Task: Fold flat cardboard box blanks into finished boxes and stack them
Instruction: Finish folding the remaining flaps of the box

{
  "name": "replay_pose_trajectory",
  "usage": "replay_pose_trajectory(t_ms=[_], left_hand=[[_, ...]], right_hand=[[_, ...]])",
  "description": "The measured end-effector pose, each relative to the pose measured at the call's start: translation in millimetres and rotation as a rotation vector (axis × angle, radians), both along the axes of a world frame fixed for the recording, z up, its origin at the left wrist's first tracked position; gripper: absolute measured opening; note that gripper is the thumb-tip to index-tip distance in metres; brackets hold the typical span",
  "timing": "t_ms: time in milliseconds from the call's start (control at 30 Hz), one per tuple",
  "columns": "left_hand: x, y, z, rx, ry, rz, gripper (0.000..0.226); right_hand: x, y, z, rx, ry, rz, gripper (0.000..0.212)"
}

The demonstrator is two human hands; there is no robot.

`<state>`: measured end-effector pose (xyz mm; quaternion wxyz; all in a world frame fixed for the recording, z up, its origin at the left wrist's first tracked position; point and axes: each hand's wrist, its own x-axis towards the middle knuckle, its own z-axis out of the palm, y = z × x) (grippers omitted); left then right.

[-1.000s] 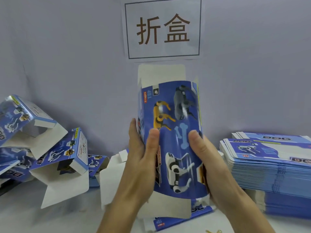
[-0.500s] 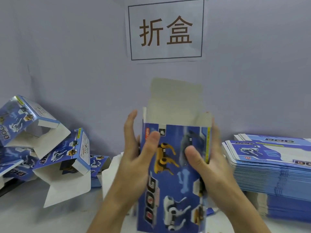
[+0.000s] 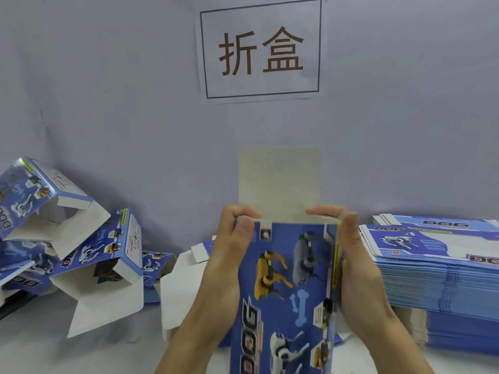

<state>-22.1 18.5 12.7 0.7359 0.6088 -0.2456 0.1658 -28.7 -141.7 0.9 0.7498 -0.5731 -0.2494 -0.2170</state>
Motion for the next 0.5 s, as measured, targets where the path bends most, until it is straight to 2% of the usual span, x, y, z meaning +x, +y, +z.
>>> replay_pose_trajectory(t_ms=[100, 167, 200, 267, 300, 333, 433, 467, 500], left_hand=[[-9, -9, 2, -0.048, 0.0, -0.024, 0.043], [-13, -7, -2, -0.036, -0.057, 0.022, 0.041], [-10, -6, 1, -0.034, -0.067, 0.043, 0.037], [-8, -1, -1, -0.065, -0.043, 0.047, 0.019], [-6, 1, -2, -0.091, -0.025, 0.056, 0.02], [-6, 2, -2, -0.102, -0.025, 0.062, 0.03], [-6, 1, -4, -0.116, -0.079, 0.1, 0.04], [-5, 1, -6, -0.142, -0.1, 0.1, 0.031], [-6, 0, -7, -0.184, -0.106, 0.085, 0.02]], right_hand=[[3, 4, 4, 0.019, 0.061, -0.18, 0.04], [4, 5, 4, 0.015, 0.047, -0.184, 0.021], [3, 6, 5, 0.051, 0.074, -0.151, 0.019], [1, 8, 6, 0.096, 0.13, -0.083, 0.044], [1, 9, 7, 0.078, 0.143, -0.047, 0.056], [0, 10, 8, 0.054, 0.138, -0.029, 0.059], [-5, 13, 7, 0.032, 0.079, 0.062, 0.033], [-8, 14, 7, 0.066, 0.069, 0.095, 0.024], [-8, 15, 3, 0.116, 0.065, 0.115, 0.027]])
